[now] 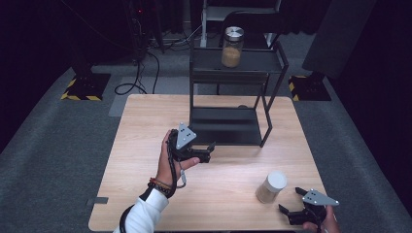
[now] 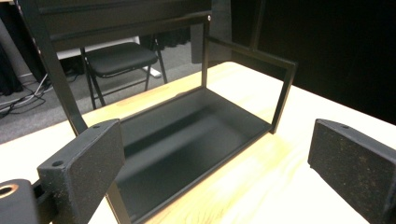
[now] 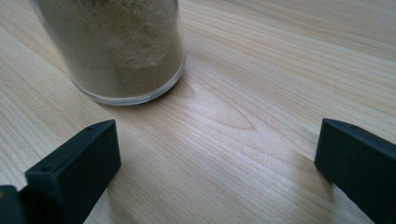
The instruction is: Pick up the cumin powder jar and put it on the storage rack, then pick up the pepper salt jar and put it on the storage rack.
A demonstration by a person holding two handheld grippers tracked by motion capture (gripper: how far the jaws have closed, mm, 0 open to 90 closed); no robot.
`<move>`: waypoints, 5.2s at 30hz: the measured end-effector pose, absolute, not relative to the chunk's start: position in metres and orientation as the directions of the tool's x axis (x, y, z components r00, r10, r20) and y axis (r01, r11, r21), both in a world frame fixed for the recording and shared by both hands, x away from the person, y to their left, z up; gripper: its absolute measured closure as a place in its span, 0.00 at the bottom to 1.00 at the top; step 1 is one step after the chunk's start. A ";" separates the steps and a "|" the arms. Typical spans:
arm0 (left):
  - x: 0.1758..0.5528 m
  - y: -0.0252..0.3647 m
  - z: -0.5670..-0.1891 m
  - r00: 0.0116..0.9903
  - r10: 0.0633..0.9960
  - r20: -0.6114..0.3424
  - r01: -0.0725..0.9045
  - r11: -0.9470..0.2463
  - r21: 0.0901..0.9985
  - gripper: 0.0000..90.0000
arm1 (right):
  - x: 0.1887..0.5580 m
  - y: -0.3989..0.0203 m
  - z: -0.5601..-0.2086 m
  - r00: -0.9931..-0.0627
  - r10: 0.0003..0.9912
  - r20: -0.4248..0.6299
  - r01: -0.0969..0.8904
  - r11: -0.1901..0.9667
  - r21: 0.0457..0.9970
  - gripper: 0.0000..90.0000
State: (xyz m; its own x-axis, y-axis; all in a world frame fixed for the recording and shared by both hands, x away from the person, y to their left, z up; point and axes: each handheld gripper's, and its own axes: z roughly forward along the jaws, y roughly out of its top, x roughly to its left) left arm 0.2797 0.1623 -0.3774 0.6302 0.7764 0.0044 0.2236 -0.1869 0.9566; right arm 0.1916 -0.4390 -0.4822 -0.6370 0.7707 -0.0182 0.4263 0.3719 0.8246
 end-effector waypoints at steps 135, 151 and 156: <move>0.247 0.166 -0.490 0.638 0.770 0.004 0.416 -0.349 0.840 0.03 | 0.201 -0.432 -0.449 -0.726 0.685 0.063 0.329 0.265 0.906 0.02; 0.247 0.166 -0.490 0.639 0.769 0.003 0.415 -0.348 0.840 0.04 | 0.211 -0.413 -0.462 -0.715 0.691 0.108 0.327 0.194 0.925 0.23; 0.247 0.167 -0.490 0.640 0.768 0.003 0.415 -0.349 0.840 0.04 | 0.211 -0.412 -0.468 -0.711 0.694 0.113 0.313 0.168 0.935 0.33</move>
